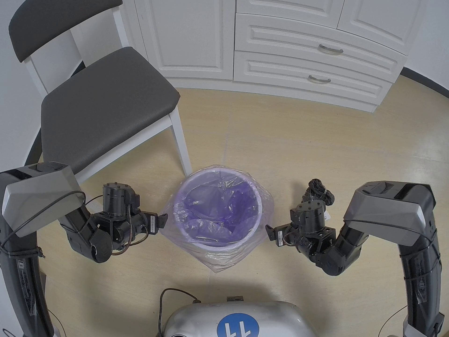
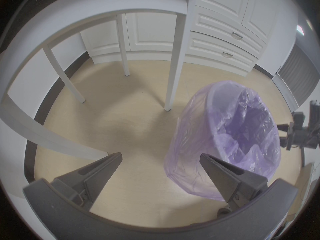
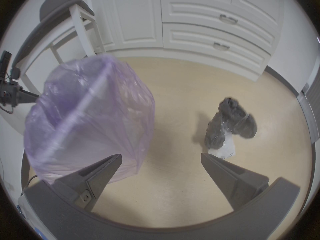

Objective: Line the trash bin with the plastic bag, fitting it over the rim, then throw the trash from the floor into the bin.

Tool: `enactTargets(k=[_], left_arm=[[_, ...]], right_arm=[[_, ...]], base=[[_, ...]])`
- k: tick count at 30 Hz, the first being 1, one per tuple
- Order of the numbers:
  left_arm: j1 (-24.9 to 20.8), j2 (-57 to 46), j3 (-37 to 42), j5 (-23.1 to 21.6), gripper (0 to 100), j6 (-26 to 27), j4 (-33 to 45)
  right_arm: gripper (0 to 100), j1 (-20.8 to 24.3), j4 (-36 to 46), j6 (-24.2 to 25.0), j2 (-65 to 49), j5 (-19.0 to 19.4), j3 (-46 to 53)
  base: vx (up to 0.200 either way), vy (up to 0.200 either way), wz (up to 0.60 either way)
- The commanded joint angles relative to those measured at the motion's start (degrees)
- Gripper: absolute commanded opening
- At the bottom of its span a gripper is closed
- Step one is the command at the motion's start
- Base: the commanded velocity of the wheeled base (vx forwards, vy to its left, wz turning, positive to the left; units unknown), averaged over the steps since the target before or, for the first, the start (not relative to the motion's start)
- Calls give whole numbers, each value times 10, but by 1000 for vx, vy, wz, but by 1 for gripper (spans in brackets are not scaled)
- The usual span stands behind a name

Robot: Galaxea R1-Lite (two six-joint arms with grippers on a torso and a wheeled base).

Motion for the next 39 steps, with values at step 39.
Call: enactTargets(k=[39], left_arm=[[-8,197,-134,50,100,-48,-7]], right_arm=[[100,-25,103,101,139,-7,-255]], base=[[0,0,0]])
